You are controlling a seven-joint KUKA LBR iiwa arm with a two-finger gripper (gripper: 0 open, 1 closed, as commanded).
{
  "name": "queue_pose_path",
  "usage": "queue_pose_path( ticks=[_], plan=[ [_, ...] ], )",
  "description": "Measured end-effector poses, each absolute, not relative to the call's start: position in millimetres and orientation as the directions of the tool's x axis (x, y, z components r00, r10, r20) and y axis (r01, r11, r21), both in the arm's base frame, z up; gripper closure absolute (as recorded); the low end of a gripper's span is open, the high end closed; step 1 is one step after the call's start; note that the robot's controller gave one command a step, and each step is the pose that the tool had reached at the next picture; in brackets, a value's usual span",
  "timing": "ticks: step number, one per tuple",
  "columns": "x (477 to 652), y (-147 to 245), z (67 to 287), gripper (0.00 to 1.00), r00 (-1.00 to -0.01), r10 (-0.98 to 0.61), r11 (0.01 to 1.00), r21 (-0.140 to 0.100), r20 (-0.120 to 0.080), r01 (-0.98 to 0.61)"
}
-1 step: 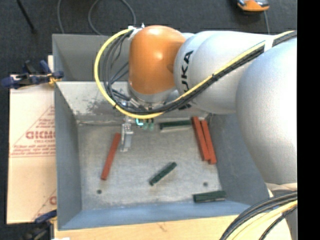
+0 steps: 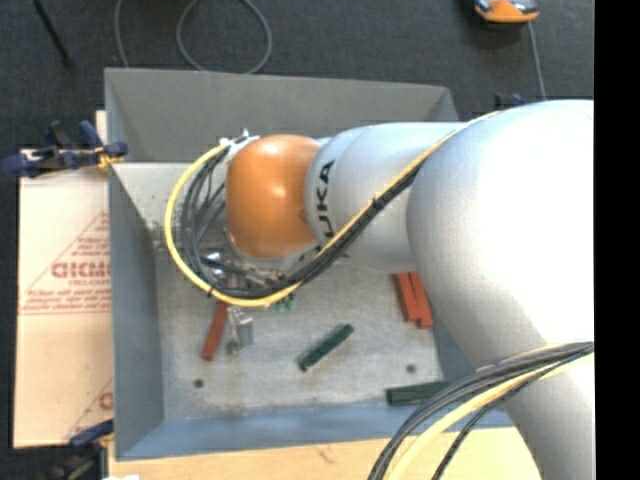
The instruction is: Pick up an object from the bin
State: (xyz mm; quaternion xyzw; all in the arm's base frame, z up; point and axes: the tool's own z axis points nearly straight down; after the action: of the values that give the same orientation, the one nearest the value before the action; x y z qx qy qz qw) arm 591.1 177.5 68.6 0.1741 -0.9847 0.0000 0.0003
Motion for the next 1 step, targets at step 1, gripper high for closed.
queue_pose_path(
  ticks=[1],
  plan=[
    [592.1, 178.6, 70.8, 1.00, -0.941, -0.339, 0.941, 0.002, -0.003, -0.339]
  ],
)
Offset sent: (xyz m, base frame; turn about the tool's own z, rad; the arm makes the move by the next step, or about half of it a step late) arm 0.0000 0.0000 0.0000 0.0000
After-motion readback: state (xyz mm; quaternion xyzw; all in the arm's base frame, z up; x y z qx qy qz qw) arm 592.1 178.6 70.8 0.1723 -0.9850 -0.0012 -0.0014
